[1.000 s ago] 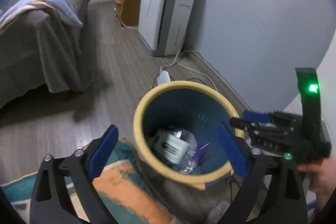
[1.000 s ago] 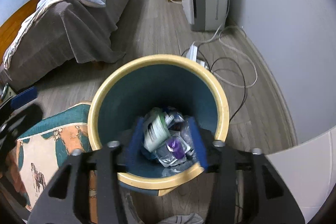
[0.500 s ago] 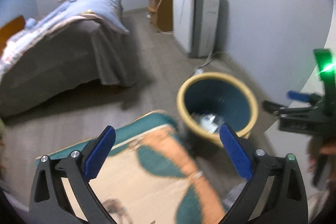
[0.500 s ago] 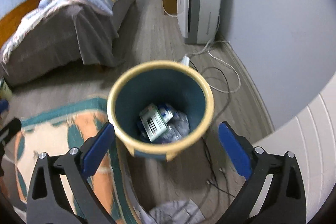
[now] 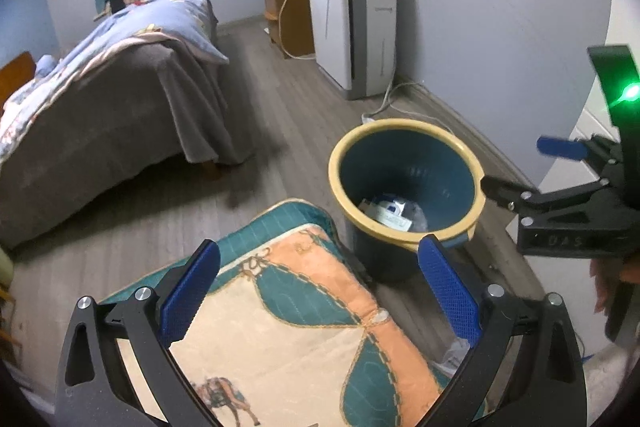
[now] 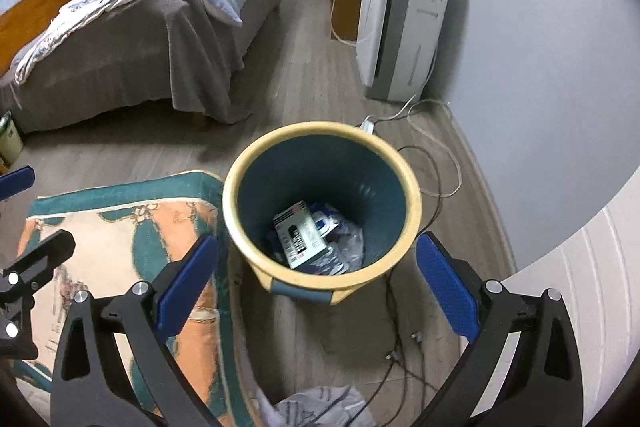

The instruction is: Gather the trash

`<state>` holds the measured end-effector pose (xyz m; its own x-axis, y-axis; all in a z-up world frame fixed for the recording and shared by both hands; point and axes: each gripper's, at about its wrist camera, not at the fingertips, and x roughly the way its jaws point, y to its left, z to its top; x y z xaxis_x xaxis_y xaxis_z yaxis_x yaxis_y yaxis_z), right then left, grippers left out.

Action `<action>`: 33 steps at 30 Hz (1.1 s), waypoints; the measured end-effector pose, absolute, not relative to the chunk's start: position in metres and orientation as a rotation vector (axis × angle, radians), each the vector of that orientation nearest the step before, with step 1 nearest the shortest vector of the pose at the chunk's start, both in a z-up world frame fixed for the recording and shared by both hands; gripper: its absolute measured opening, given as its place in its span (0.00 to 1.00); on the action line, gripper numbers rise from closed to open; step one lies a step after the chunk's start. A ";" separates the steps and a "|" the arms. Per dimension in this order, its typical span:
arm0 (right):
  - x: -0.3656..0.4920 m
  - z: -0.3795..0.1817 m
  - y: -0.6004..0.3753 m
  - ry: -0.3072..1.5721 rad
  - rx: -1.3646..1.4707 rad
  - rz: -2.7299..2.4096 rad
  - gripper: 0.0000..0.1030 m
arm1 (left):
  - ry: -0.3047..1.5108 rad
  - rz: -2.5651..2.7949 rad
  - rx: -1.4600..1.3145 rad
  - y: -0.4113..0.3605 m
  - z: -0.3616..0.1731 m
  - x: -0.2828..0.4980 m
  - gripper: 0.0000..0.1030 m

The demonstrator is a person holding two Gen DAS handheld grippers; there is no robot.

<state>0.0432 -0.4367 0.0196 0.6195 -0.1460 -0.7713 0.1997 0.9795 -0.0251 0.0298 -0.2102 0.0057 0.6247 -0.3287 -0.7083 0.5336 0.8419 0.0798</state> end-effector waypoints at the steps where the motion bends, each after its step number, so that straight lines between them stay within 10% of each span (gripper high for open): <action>1: 0.043 0.019 -0.437 0.883 0.074 -0.196 0.95 | 0.736 -0.501 0.297 -0.209 0.007 0.029 0.95; 33: 0.040 0.022 -0.441 0.879 0.087 -0.189 0.95 | 0.752 -0.507 0.307 -0.207 0.005 0.027 0.95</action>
